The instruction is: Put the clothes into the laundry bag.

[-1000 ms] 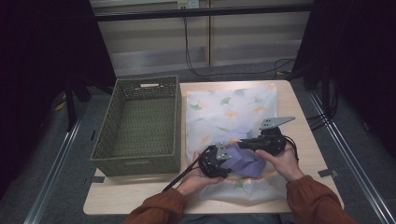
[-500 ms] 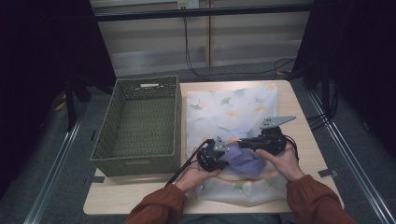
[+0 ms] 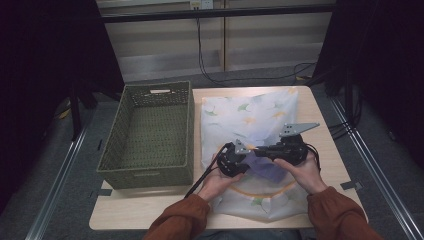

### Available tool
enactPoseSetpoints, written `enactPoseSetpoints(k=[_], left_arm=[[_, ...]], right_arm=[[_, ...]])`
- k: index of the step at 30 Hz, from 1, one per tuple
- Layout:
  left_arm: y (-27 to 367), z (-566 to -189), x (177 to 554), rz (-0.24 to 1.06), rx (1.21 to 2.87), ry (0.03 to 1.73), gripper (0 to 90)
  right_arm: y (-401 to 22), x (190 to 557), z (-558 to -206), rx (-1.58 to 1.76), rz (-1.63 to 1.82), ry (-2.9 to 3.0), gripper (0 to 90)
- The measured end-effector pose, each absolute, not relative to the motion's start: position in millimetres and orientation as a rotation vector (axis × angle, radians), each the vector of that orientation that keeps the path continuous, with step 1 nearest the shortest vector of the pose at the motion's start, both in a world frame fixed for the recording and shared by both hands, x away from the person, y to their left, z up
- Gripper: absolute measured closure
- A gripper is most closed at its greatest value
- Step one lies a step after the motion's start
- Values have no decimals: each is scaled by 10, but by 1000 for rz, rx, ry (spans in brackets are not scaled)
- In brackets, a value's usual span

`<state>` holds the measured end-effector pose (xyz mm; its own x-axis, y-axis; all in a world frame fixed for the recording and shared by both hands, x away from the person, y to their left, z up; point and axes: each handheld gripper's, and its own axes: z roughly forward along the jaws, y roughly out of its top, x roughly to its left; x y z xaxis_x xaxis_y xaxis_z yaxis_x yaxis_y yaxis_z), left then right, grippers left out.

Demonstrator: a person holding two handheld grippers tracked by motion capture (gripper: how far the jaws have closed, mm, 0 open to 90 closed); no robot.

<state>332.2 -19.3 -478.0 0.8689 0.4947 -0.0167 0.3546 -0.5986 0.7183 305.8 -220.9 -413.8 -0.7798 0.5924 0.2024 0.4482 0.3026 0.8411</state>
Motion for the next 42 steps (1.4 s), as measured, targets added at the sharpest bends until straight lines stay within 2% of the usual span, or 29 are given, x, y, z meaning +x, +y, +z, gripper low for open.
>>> enactPoseSetpoints(k=[15,18,23,26,30,32,35,39,42], left_arm=[[-257,-4625,3509,276,2125,737,798],[-287,-4671,3530,310,2121,757,798],[-255,-4832,3526,277,2142,771,779],[-215,-4847,3532,258,2150,746,742],[-196,-4823,3499,258,2159,728,620],[-160,-4801,3469,242,2161,710,528],[-94,-4758,3438,244,2161,691,461],[43,-4654,3361,204,2161,634,395],[116,-4602,3294,206,2190,595,391]], right_arm=[[-2236,3048,-4078,968,1537,2397,879],[-2241,3061,-4099,966,1550,2407,880],[-2289,3130,-4228,1022,1490,2445,880],[-2326,3150,-4274,1050,1493,2447,880],[-2286,3149,-4271,1037,1487,2457,879],[-2278,3147,-4275,1032,1480,2462,879],[-2288,3153,-4272,1035,1484,2455,879],[-2297,3162,-4263,1040,1481,2451,879],[-2303,3163,-4246,1038,1482,2442,879]])
